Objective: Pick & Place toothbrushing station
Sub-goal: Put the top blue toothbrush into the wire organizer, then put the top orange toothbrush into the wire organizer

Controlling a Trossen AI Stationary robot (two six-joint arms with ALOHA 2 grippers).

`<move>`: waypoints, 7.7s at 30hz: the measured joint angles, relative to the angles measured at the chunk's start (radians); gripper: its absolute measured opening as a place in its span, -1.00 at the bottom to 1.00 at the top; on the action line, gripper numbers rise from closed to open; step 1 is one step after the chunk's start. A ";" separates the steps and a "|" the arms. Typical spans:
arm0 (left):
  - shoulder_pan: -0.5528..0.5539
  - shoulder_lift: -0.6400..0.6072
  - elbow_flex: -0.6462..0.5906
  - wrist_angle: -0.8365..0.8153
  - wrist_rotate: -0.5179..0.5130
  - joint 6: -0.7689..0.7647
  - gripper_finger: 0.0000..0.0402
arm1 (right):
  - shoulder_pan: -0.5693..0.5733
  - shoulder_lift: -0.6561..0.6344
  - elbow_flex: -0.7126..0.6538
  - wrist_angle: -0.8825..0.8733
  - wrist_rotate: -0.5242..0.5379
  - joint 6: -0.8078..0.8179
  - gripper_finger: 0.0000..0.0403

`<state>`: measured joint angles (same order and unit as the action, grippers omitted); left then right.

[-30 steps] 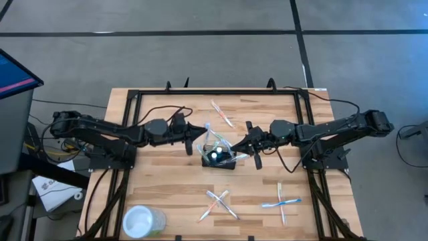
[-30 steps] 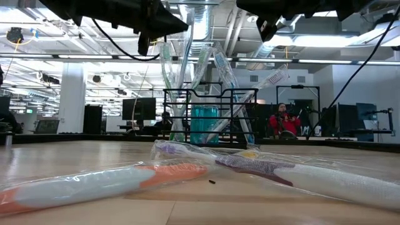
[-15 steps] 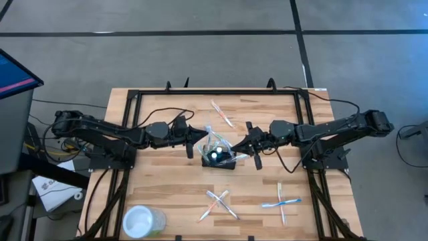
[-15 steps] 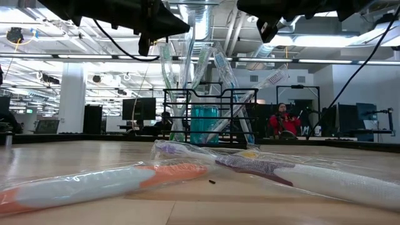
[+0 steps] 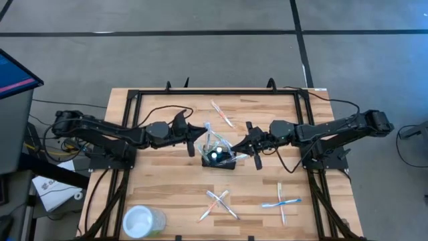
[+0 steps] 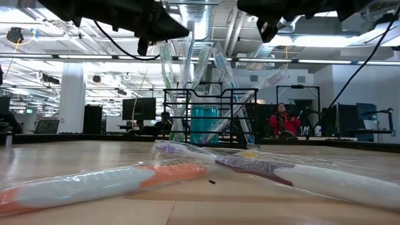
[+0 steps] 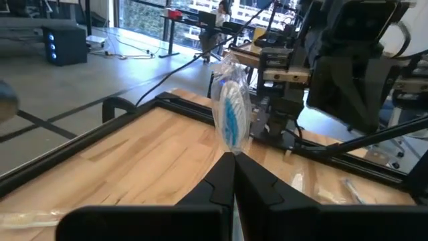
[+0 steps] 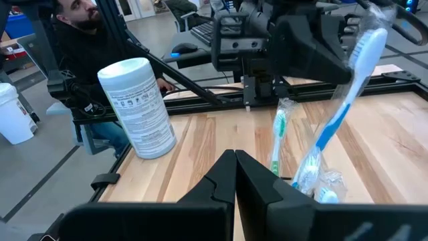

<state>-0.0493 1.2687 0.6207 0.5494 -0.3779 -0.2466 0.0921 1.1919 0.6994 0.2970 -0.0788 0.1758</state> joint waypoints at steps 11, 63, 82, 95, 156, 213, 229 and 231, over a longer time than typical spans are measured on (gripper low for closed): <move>-0.012 0.024 -0.098 0.081 -0.012 -0.076 -1.00 | 0.006 0.000 0.000 -0.005 0.000 -0.002 -1.00; -0.032 0.023 -0.225 0.128 0.096 -0.129 -1.00 | -0.022 0.000 0.000 -0.013 0.000 -0.008 -1.00; -0.041 0.122 -0.223 0.186 0.089 -0.154 -1.00 | -0.398 0.036 0.000 -0.056 -0.014 0.049 -1.00; -0.034 0.114 -0.224 0.217 0.066 -0.148 -0.94 | -0.552 0.331 0.132 -0.170 -0.187 0.051 -0.80; -0.101 0.105 -0.224 0.117 0.080 -0.155 -0.59 | -0.557 0.742 0.435 -0.649 -0.098 -0.080 -0.20; -0.052 -0.044 -0.224 0.169 -0.059 -0.112 -0.59 | -0.360 0.351 0.433 -0.707 0.083 -0.027 -1.00; 0.037 -0.171 -0.224 0.173 -0.063 -0.109 -0.59 | -0.228 0.243 0.435 -0.549 0.078 -0.060 -1.00; 0.042 -0.188 -0.224 0.176 -0.063 -0.109 -0.59 | -0.210 0.242 0.435 -0.541 0.078 -0.069 -1.00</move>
<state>-0.0076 1.0810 0.3965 0.7256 -0.4410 -0.3557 -0.1175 1.4342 1.1339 -0.2441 -0.0011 0.1066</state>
